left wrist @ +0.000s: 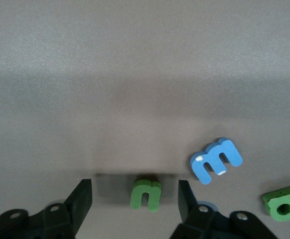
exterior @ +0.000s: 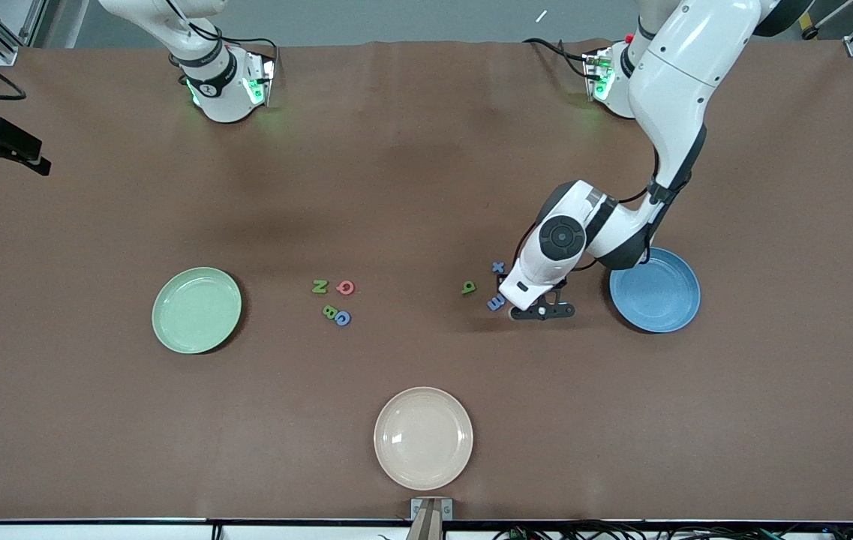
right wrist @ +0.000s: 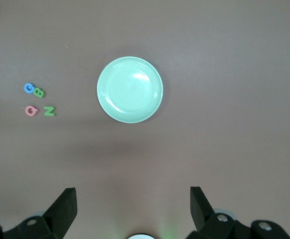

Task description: Sort upper and lower case letters into plates

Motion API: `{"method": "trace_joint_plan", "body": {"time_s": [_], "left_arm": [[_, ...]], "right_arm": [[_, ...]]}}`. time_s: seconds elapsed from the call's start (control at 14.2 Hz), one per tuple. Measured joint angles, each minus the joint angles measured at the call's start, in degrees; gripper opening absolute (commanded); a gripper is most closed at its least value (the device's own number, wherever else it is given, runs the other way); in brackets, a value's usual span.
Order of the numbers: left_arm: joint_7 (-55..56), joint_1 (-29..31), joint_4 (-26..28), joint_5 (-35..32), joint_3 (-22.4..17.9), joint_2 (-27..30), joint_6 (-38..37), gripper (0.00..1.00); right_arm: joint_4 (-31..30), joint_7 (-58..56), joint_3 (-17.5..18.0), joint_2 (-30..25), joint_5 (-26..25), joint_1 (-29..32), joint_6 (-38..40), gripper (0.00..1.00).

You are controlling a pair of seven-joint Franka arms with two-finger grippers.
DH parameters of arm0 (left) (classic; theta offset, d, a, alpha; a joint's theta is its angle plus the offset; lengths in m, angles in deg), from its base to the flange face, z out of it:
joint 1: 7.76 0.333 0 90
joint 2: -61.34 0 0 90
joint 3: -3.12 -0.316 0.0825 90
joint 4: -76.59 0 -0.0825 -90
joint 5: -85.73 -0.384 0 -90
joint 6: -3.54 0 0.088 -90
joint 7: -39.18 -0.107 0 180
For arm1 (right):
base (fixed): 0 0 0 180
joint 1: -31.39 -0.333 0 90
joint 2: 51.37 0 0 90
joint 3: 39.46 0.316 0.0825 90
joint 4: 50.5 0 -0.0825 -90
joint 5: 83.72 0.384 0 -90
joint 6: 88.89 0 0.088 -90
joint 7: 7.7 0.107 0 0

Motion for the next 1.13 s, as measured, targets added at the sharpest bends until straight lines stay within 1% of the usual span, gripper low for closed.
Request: {"method": "trace_joint_plan", "body": {"time_s": [0.14, 0.42, 0.49, 0.63, 0.92, 1.13], "left_arm": [[0.0, 0.0, 0.0, 0.0, 0.0, -0.01, 0.01, 0.52], [0.0, -0.09, 0.0, -0.01, 0.01, -0.14, 0.0, 0.45], [0.0, -0.23, 0.0, -0.01, 0.01, -0.18, 0.01, 0.42], [0.0, -0.49, 0.0, -0.01, 0.01, -0.36, 0.01, 0.32], [0.11, -0.67, -0.15, -0.02, 0.04, -0.39, 0.14, 0.1], [1.31, -0.59, -0.36, -0.02, -0.03, -0.27, 0.14, 0.06]], "right_arm": [[0.06, 0.0, 0.0, 0.1, 0.41, 0.0, -0.59, 1.0], [0.16, 0.0, 0.0, 0.38, 0.42, 0.0, -0.64, 1.0], [0.16, 0.0, 0.0, 0.43, 0.42, 0.0, -0.63, 1.0], [0.31, 0.0, -0.03, 0.62, 0.39, 0.0, -0.63, 1.0], [3.1, 0.0, -0.08, 2.68, 0.38, 0.0, 0.01, 1.0], [3.58, -0.01, -0.09, 3.5, 0.38, 0.0, 0.48, 1.0]]}}
